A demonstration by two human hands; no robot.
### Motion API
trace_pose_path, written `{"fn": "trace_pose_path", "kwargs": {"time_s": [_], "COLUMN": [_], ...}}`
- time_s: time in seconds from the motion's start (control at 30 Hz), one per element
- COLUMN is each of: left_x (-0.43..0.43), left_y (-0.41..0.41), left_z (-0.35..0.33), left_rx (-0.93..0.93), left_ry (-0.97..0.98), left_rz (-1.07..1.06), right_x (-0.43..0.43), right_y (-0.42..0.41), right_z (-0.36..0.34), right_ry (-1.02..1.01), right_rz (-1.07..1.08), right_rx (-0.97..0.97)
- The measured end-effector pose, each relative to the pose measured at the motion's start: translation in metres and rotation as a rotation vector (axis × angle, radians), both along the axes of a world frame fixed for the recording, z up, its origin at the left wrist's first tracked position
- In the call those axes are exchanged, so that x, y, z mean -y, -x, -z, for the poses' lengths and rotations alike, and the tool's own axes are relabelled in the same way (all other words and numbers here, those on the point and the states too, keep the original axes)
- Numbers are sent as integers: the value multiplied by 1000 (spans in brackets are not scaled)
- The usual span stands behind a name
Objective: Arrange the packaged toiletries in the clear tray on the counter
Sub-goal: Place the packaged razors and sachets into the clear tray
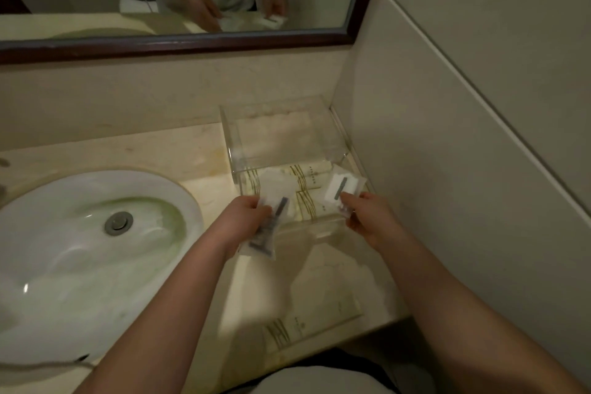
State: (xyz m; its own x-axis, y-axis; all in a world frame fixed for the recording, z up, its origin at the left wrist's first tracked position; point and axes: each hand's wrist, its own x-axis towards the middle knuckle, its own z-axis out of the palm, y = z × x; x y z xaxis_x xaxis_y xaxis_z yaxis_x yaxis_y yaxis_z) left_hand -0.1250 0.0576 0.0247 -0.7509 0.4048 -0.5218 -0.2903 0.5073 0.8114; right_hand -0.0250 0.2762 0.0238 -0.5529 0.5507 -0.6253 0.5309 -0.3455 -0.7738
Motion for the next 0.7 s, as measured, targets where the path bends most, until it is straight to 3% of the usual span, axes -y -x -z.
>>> {"fn": "trace_pose_path", "kwargs": {"time_s": [0.13, 0.3, 0.5, 0.7], "left_x": [-9, -45, -55, -60], "left_y": [21, 39, 51, 56], "left_z": [-1, -4, 13, 16], "left_rx": [-207, -479, -492, -549], "left_ry": [205, 338, 336, 373], "left_rz": [190, 323, 426, 452], "right_x": [-7, -17, -34, -44], "right_y": [12, 26, 31, 38], "right_z": [2, 7, 8, 7], "right_ry": [-211, -235, -155, -417], "right_rz": [-65, -50, -21, -133], "right_rx": [65, 29, 22, 44]}}
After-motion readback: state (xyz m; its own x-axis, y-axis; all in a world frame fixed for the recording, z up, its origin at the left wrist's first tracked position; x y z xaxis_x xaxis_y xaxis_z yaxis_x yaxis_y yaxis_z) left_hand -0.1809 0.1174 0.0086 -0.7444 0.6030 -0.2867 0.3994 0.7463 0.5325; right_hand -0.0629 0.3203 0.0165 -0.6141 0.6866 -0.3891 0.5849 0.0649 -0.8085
